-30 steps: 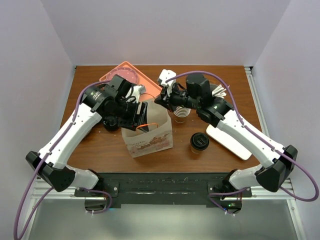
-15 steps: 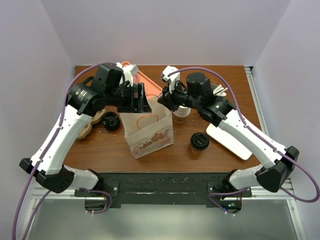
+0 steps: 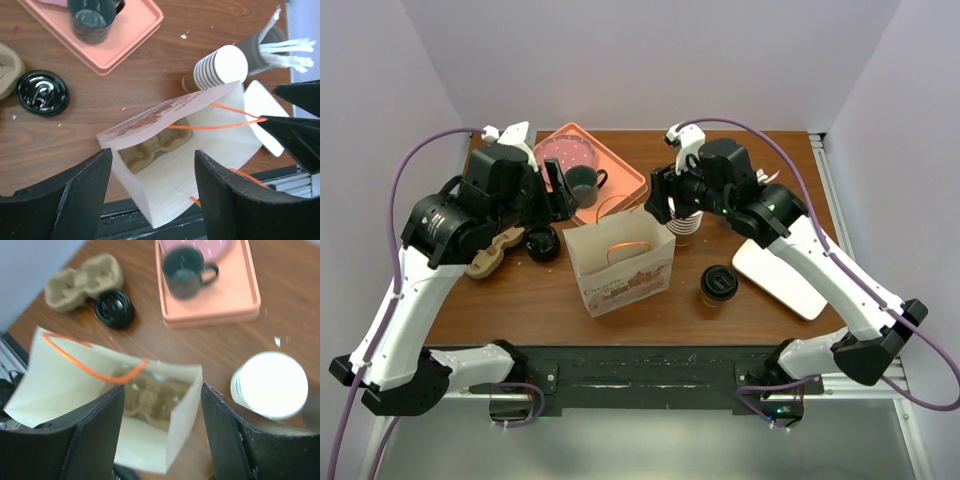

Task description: Pack the takeout coffee

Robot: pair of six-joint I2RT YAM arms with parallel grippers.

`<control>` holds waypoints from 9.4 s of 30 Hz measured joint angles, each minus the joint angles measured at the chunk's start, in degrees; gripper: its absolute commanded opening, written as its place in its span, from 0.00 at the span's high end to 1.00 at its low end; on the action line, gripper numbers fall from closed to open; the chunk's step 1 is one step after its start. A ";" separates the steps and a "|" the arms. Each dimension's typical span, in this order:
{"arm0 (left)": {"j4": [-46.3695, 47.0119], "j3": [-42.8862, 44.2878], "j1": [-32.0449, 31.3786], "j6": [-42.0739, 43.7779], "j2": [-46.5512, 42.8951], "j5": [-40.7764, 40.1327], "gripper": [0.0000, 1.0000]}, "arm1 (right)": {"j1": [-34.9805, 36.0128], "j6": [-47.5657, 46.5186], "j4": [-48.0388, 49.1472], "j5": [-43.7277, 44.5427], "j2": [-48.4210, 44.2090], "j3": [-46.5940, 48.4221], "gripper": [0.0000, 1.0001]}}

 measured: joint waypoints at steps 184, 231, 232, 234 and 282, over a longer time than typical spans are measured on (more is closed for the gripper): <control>18.99 -41.11 0.00 7.98 -25.40 13.38 1.00 | -2.58 29.70 -28.46 19.82 -2.40 -12.31 0.09; 5.60 -15.65 0.00 6.84 -4.22 8.22 0.33 | 2.62 55.84 -31.12 2.60 -11.91 -0.72 0.38; 5.62 -15.13 0.00 8.35 -3.80 7.15 0.33 | 4.57 56.76 -30.86 3.63 -10.80 -0.61 0.38; 5.64 -14.64 0.00 10.27 -3.39 5.92 0.33 | 8.20 58.58 -30.16 5.35 -8.50 -0.52 0.38; -2.08 -0.52 1.03 7.26 4.98 9.84 0.36 | 4.55 7.85 -31.10 9.46 20.13 32.72 0.45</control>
